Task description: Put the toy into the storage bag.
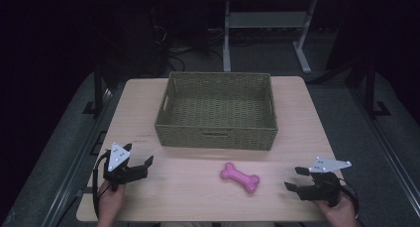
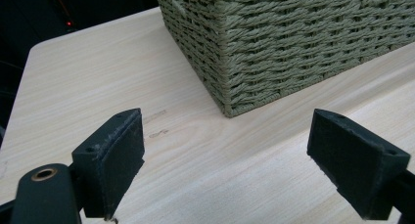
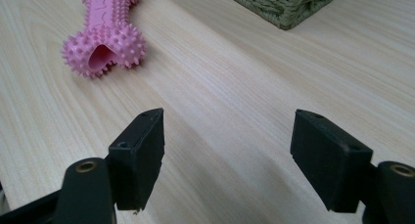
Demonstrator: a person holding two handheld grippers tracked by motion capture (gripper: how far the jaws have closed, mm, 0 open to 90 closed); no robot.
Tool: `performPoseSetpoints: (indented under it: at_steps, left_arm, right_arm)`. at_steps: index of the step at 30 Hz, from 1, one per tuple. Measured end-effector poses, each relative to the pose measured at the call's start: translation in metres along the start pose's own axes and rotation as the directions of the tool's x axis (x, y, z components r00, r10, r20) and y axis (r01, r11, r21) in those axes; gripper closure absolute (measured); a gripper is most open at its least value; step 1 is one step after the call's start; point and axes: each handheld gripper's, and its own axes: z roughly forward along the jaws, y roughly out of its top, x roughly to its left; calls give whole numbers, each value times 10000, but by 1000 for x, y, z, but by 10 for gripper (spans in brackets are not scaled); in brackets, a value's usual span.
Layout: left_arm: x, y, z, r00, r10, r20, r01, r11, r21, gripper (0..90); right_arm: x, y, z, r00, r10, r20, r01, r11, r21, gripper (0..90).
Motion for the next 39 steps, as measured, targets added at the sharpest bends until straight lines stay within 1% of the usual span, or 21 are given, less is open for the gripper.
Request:
performPoseSetpoints:
  at_steps: [2,4,7,9,12,14,15,17,18,19,23,25,29,32,33,34,35,36,37,39]
  left_arm:
    - [1,-1,1,10000,-66,35,65,9999,82,133]
    - [4,-2,2,9997,-217,137,214,9995,226,133]
    - [5,-3,1,9995,-295,144,292,9994,199,133]
    - [6,-4,1,9993,-359,132,357,9992,163,133]
    - [7,-4,1,9992,-383,132,381,9991,159,133]
    - [7,-4,0,9989,-421,205,418,9990,136,133]
    - [7,-4,0,9987,-445,246,441,9989,153,133]
    - [7,-5,0,9988,-416,249,411,9989,203,133]
    - [7,-5,1,9987,-453,246,448,9988,220,133]
    - [7,-5,0,9986,-469,250,464,9987,229,133]
    - [7,-4,-3,9989,-437,189,435,9990,100,133]
    - [7,-4,-2,9987,-483,188,482,9988,79,133]
    - [8,-5,-1,9982,-555,238,551,9983,181,133]
    - [8,-4,-1,9981,-575,216,572,9983,150,133]
    - [8,-4,-1,9981,-572,229,569,9983,140,133]
    - [9,-4,-1,9982,-550,229,546,9984,152,133]
    - [9,-4,-1,9983,-546,219,543,9984,148,133]
    - [8,-4,-1,9983,-546,218,543,9984,147,133]
    - [8,-4,-2,9982,-551,224,548,9984,149,133]
    - [8,-3,-3,9984,-529,214,526,9985,116,133]
  right_arm:
    - [0,0,0,10000,-7,-51,8,10000,37,282]
    - [0,1,1,9999,-14,-123,15,9999,135,280]
    - [1,3,1,9999,-85,-93,86,9998,187,279]
    - [3,5,0,9999,-71,-156,74,9998,205,270]
    - [7,12,2,9991,-311,-272,320,9988,358,264]
    - [11,18,4,9980,-521,-354,541,9968,596,252]
    - [12,20,5,9976,-543,-433,572,9961,668,251]
    - [15,25,9,9962,-794,-362,817,9945,662,241]
    - [16,27,10,9962,-800,-352,822,9943,682,241]
    - [17,30,13,9962,-785,-373,811,9941,724,238]
    - [21,39,19,9921,-1152,-505,1191,9893,843,238]
    - [24,44,21,9902,-1256,-614,1308,9872,910,238]
    - [27,48,22,9896,-1240,-734,1308,9867,963,238]
    - [32,52,26,9860,-1390,-917,1486,9830,1081,238]
    - [34,55,28,9842,-1452,-1018,1570,9802,1204,232]
    - [36,60,33,9807,-1557,-1181,1721,9743,1451,231]
    - [36,60,33,9807,-1557,-1181,1721,9743,1451,231]
    - [38,62,35,9791,-1638,-1203,1811,9717,1515,232]
    - [41,65,37,9759,-1783,-1257,1974,9670,1611,236]
    - [45,72,40,9715,-1913,-1399,2140,9617,1711,237]
